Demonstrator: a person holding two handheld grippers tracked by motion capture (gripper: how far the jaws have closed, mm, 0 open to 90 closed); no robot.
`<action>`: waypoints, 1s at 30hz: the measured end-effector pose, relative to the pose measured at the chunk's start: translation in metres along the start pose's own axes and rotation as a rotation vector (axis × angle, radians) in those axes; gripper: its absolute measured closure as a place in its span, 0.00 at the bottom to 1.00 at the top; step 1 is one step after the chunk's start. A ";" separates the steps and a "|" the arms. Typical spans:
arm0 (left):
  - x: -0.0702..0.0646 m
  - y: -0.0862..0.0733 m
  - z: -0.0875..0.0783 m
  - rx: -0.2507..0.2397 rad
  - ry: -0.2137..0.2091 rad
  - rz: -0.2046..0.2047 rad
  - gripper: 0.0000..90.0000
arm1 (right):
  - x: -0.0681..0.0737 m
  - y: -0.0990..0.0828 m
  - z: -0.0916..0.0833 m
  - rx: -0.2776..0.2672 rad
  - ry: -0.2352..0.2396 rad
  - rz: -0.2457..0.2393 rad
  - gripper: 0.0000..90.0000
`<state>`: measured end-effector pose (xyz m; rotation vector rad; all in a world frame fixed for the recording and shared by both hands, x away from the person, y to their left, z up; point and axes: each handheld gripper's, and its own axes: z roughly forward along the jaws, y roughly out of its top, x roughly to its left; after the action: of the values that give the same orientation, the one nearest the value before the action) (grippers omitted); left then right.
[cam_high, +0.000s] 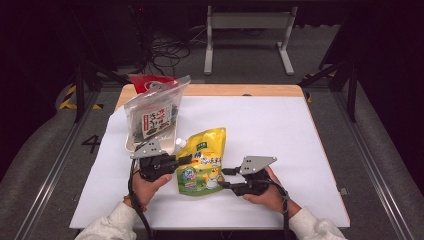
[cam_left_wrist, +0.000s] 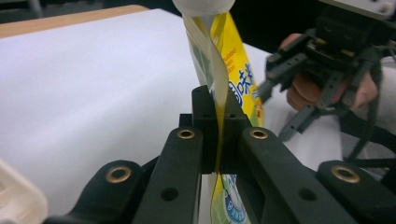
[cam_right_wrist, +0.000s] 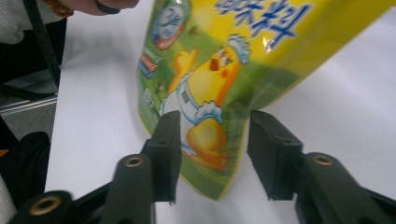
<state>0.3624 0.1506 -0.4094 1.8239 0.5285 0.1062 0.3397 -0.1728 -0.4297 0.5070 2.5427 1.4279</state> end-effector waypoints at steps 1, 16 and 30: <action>-0.002 0.001 0.000 -0.001 -0.004 0.008 0.99 | 0.000 0.001 -0.004 -0.002 -0.003 -0.004 0.57; -0.017 0.009 -0.001 -0.031 -0.041 0.110 1.00 | -0.011 -0.041 -0.069 0.081 -0.168 0.111 0.35; -0.022 0.023 -0.007 -0.052 -0.059 0.178 1.00 | -0.010 -0.056 -0.081 0.105 -0.198 0.140 0.31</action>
<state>0.3474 0.1429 -0.3815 1.8155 0.3184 0.1850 0.3119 -0.2674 -0.4355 0.8151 2.4742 1.2216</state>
